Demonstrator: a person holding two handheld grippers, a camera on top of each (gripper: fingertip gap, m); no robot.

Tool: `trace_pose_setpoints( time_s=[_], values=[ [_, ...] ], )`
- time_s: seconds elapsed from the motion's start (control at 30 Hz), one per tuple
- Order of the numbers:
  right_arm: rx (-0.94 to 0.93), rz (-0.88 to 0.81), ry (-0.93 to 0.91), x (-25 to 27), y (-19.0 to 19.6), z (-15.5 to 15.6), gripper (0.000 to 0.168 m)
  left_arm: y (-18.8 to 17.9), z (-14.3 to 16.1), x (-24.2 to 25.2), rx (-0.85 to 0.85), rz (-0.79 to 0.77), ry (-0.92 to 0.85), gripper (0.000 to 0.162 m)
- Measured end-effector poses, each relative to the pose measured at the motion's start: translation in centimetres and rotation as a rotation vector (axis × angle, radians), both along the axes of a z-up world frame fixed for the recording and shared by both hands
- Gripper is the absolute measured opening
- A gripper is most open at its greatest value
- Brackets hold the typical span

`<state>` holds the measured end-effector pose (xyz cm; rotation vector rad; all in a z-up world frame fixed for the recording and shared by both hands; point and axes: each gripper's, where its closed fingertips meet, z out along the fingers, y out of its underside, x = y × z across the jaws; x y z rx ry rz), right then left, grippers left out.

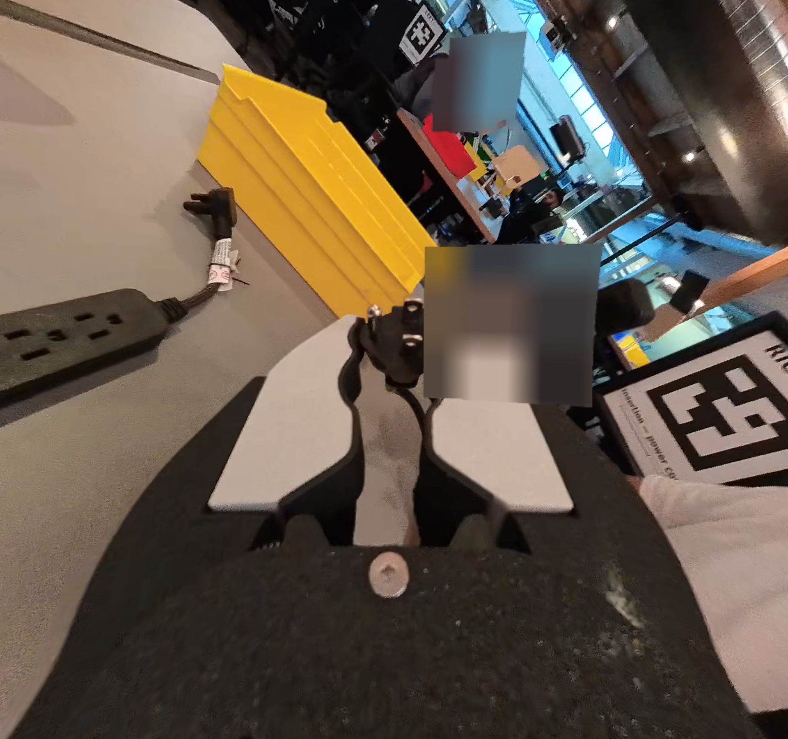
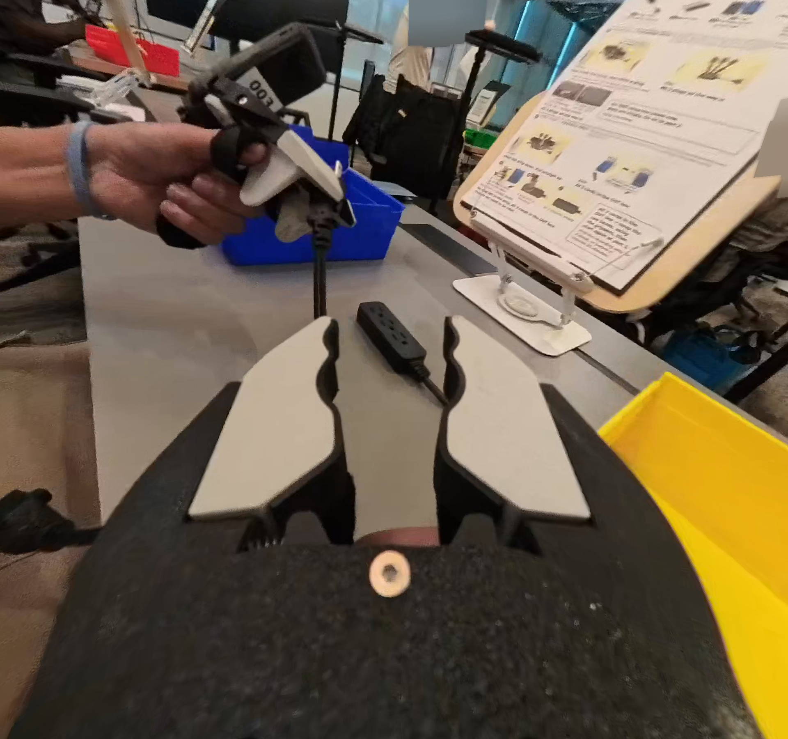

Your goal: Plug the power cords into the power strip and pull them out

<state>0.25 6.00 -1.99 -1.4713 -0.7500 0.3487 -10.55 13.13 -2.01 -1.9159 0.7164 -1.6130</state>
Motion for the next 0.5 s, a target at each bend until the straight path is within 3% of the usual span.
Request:
trace_pose_setpoints(
  time_s=[0.2, 0.3, 0.5],
  values=[
    [0.023, 0.029, -0.026, -5.2, 2.0, 1.3, 0.047, 2.2, 1.0, -0.4, -0.215, 0.073, -0.161, 0.026],
    [0.052, -0.062, 0.079, -2.6, 2.9, 3.1, 0.041, 3.7, 4.1, -2.3, -0.251, 0.093, -0.281, 0.025],
    [-0.018, -0.133, 0.289, 3.3, 4.8, 2.6, 0.035, 6.4, 9.6, -7.7, -0.141, 0.192, -0.348, 0.025]
  ],
)
